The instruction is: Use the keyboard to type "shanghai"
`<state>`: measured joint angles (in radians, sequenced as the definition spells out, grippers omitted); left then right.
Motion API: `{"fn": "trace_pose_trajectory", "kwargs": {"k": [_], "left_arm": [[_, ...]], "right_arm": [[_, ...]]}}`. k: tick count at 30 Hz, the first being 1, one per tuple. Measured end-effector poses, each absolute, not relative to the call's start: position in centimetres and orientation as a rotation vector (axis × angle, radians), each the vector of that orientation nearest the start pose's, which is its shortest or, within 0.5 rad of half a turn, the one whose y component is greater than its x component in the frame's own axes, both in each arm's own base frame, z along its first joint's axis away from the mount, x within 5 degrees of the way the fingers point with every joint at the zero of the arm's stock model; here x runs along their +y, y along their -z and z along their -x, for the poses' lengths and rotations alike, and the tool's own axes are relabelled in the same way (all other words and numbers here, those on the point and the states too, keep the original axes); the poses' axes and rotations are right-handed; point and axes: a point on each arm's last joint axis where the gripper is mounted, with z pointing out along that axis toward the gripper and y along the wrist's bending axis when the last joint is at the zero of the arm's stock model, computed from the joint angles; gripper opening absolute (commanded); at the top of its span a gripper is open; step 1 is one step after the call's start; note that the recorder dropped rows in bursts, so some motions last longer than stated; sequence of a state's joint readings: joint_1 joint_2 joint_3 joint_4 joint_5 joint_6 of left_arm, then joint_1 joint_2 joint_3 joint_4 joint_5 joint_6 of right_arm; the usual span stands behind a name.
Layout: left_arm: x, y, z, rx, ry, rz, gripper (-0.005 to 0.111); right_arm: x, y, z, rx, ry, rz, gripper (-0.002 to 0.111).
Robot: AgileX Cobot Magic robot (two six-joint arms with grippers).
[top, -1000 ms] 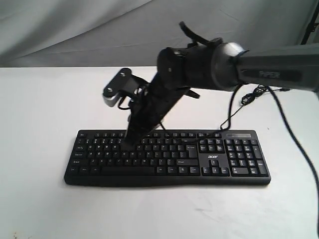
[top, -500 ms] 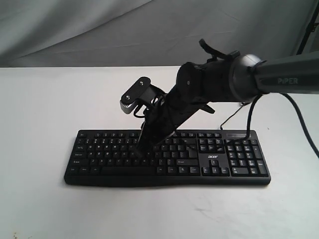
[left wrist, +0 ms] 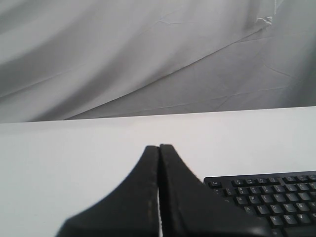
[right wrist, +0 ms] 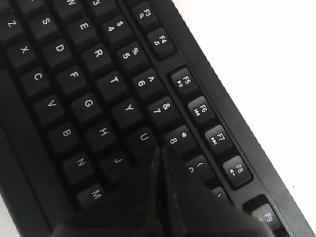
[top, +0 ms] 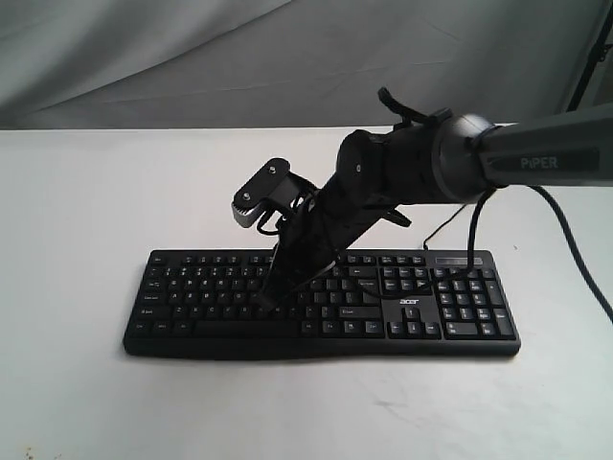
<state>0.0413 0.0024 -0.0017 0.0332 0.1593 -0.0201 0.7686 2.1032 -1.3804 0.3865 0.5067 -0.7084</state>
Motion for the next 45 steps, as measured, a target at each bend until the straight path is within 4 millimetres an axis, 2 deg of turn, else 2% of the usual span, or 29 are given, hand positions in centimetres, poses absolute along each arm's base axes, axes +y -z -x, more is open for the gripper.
{"fn": "trace_pose_trajectory", "kwargs": {"k": [8, 13, 16, 22, 28, 31, 33, 36, 39, 45], "left_arm": [[0.3, -19.9, -5.6, 1.644, -0.046, 0.028, 0.0], [0.3, -19.9, -5.6, 1.644, -0.046, 0.028, 0.0], [0.3, -19.9, -5.6, 1.644, -0.046, 0.028, 0.0], [0.3, -19.9, -5.6, 1.644, -0.046, 0.028, 0.0], [0.3, -19.9, -5.6, 1.644, -0.046, 0.028, 0.0], [0.3, -19.9, -5.6, 1.644, -0.046, 0.028, 0.0], [0.3, -19.9, -5.6, 1.644, -0.046, 0.028, 0.0], [0.3, -19.9, -5.6, 1.644, -0.046, 0.028, 0.0], [0.3, -19.9, -5.6, 1.644, -0.046, 0.028, 0.0], [0.3, -19.9, -5.6, 1.644, -0.046, 0.028, 0.0]], "right_arm": [[31.2, -13.5, -29.8, 2.247, -0.372, 1.503, 0.0], [31.2, -12.4, -29.8, 2.273, -0.376, 1.507, 0.0], [31.3, -12.4, -29.8, 2.275, -0.379, 1.502, 0.0], [31.1, -14.6, -29.8, 2.221, -0.371, 1.499, 0.0], [30.6, -18.0, -29.6, 2.148, -0.33, 1.502, 0.0], [29.9, -20.2, -29.1, 2.116, -0.314, 1.476, 0.0], [28.9, -22.3, -28.3, 2.059, -0.297, 1.448, 0.0], [26.5, -26.7, -26.3, 1.94, -0.267, 1.365, 0.0], [23.7, -30.6, -23.7, 1.902, -0.301, 1.232, 0.0], [19.1, -37.5, -19.2, 1.748, -0.37, 1.054, 0.0]]}}
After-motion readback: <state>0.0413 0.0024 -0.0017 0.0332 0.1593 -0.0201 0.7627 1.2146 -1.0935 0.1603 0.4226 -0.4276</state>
